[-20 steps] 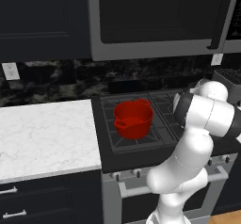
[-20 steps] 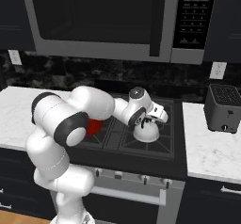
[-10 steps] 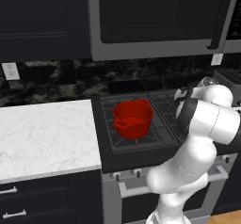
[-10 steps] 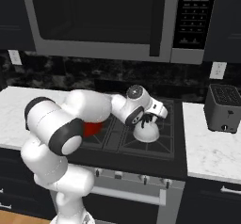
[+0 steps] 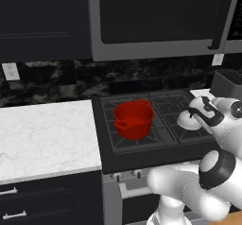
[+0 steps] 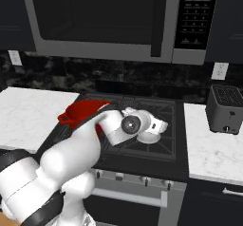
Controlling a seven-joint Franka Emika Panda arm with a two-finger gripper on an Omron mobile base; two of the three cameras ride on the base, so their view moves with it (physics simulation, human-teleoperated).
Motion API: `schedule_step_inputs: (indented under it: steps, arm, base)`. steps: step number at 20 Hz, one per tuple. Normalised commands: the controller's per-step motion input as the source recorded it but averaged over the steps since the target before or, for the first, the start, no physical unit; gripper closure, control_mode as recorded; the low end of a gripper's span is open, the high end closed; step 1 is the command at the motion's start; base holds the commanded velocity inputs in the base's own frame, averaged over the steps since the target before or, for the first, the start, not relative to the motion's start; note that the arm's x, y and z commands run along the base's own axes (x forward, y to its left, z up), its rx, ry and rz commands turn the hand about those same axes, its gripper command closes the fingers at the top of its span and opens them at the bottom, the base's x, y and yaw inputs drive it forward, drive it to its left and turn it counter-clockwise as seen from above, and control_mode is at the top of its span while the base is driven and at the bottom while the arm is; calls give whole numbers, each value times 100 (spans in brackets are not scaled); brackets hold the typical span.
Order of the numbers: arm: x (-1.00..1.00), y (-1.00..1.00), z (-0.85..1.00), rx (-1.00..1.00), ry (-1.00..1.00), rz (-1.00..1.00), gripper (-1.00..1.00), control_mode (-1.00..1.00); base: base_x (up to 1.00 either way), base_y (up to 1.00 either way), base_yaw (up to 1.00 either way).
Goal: Pick the kettle from the counter and place it on a stove burner. Then turn the burner on.
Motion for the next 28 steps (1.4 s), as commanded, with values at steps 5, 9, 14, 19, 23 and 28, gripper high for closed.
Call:
schedule_step_inputs:
  steps: [5, 9, 14, 19, 23, 28]
  arm:
    - [-100, -56, -7, 0, -8, 0, -100, -100]
    - [-100, -80, -61, -8, -3, 4, -100, -100]
    - [-100, -82, -96, -27, 4, 9, -100, -100]
    - [-67, -40, -100, -30, -3, 23, -100, -100]
    - [0, -1, -68, -3, -35, 22, -100, -100]
    - [24, 8, -28, 1, -21, 8, -100, -100]
  base:
    - [0, 0, 0]
    - [0, 0, 0]
    - [0, 0, 0]
    - [0, 0, 0]
    - [0, 0, 0]
    - [0, 0, 0]
